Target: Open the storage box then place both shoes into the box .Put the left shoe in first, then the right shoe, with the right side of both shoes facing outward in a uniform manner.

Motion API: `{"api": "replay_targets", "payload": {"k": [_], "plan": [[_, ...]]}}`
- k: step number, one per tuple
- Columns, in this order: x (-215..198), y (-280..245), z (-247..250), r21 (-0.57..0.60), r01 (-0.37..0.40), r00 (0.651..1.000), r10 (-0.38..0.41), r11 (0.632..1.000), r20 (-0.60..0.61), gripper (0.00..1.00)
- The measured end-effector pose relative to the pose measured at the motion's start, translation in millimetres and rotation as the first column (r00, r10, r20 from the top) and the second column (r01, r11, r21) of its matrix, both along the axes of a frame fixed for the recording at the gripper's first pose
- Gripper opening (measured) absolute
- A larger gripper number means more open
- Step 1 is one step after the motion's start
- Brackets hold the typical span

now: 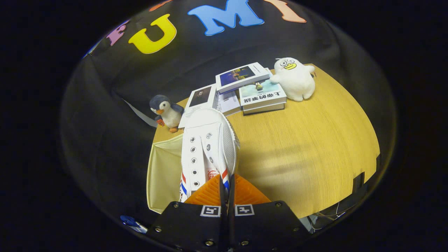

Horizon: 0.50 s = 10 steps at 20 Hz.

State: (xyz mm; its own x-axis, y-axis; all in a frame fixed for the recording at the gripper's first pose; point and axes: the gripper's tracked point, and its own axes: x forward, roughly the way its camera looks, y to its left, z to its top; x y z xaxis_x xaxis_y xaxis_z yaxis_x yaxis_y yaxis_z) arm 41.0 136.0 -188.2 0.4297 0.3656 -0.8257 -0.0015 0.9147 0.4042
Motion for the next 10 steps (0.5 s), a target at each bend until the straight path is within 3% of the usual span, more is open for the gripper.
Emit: {"api": "replay_targets", "payload": {"k": [10], "plan": [[-10.2,84.8,3.2,-0.017,-0.079,0.997,0.079,0.997,0.008,0.0]]}}
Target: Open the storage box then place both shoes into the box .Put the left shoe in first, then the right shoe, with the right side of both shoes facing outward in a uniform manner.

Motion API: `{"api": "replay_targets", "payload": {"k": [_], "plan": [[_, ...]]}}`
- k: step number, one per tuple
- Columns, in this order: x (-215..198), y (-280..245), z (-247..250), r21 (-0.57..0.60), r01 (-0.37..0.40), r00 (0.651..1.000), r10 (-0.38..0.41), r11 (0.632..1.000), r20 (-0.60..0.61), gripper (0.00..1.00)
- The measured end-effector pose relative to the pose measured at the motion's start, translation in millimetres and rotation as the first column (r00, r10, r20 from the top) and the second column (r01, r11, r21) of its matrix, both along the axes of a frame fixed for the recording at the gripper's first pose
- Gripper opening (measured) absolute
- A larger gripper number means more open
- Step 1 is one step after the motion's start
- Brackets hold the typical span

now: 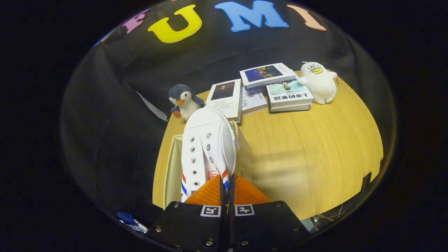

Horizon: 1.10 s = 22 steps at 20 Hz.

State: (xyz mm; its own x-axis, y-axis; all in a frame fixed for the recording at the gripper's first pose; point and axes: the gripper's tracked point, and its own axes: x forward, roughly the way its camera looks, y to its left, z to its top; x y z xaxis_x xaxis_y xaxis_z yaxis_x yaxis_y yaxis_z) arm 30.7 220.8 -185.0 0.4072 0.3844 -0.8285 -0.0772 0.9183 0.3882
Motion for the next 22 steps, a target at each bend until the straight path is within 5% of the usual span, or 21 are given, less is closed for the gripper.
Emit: {"api": "replay_targets", "payload": {"k": [8,9,10,11,14,22], "plan": [[-12.7,17.2,-43.0,-0.134,-0.042,0.998,0.035,0.99,-0.049,0.01],[-10.3,21.5,-39.7,-0.123,-0.037,0.999,0.033,0.992,-0.03,0.09],[-4.1,22.1,-34.1,-0.118,-0.026,1.0,0.026,0.993,-0.002,0.34],[-1.1,23.9,-26.1,-0.106,-0.02,0.999,0.023,0.994,0.027,0.45],[4.8,15.4,5.0,-0.113,-0.006,0.993,0.02,0.994,0.119,1.0],[22.5,-51.9,86.1,-0.102,0.019,0.928,0.02,0.995,0.371,1.0]]}}
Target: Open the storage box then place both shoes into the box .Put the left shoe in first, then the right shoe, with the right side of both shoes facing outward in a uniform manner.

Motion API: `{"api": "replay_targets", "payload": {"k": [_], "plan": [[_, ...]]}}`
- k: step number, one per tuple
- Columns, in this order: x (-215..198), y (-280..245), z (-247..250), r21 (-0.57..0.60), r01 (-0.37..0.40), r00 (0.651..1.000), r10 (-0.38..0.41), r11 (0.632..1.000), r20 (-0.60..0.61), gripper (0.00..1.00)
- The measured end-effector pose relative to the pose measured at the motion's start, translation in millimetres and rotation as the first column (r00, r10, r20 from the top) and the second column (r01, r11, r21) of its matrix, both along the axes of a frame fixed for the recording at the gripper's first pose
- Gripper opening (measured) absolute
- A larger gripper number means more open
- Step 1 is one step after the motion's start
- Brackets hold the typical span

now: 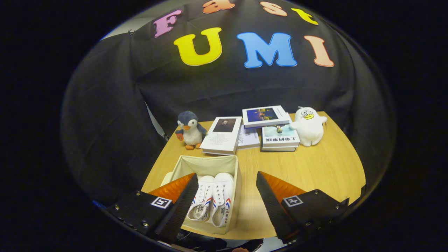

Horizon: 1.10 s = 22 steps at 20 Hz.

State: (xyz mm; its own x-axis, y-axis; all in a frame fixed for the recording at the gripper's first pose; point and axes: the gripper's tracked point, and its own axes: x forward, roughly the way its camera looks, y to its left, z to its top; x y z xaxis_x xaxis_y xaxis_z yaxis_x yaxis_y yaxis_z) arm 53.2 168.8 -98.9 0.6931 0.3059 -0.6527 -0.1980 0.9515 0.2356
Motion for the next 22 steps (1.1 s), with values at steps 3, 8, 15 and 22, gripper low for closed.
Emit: {"api": "replay_targets", "payload": {"k": [3,8,15,22], "plan": [[6.7,-42.4,17.2,-0.013,0.011,0.996,-0.009,1.0,0.086,1.0],[25.3,-114.1,45.7,-0.058,0.082,0.955,-0.062,0.995,0.29,1.0],[28.8,-171.1,74.8,-0.1,0.173,0.871,-0.105,0.98,0.481,0.99],[31.7,-182.2,93.3,-0.017,0.225,0.827,-0.182,0.974,0.531,0.99]]}}
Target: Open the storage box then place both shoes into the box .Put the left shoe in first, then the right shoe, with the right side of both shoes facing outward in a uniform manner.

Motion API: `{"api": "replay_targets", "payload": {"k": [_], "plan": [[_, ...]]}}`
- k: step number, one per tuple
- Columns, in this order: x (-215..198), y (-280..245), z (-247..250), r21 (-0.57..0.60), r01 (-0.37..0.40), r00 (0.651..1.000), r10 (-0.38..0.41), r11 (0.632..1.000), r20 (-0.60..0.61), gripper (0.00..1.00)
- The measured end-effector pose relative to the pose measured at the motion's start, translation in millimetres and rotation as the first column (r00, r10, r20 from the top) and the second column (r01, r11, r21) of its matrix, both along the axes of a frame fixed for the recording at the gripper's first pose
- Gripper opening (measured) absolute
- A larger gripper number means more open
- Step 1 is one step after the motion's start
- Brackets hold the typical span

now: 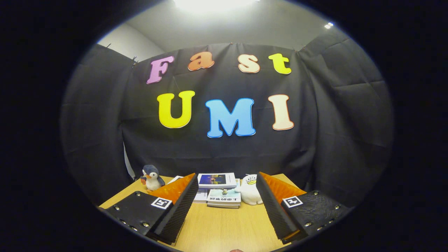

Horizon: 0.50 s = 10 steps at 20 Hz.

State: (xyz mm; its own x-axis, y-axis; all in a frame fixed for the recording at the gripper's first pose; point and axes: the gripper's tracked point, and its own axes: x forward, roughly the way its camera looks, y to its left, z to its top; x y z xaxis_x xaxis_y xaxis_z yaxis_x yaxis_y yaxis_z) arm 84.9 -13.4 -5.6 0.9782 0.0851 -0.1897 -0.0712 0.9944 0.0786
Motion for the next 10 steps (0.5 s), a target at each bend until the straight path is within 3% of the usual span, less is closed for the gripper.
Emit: {"api": "replay_targets", "payload": {"k": [10], "plan": [[11.9,-20.5,31.1,0.042,0.077,0.993,-0.081,0.996,0.089,0.99]]}}
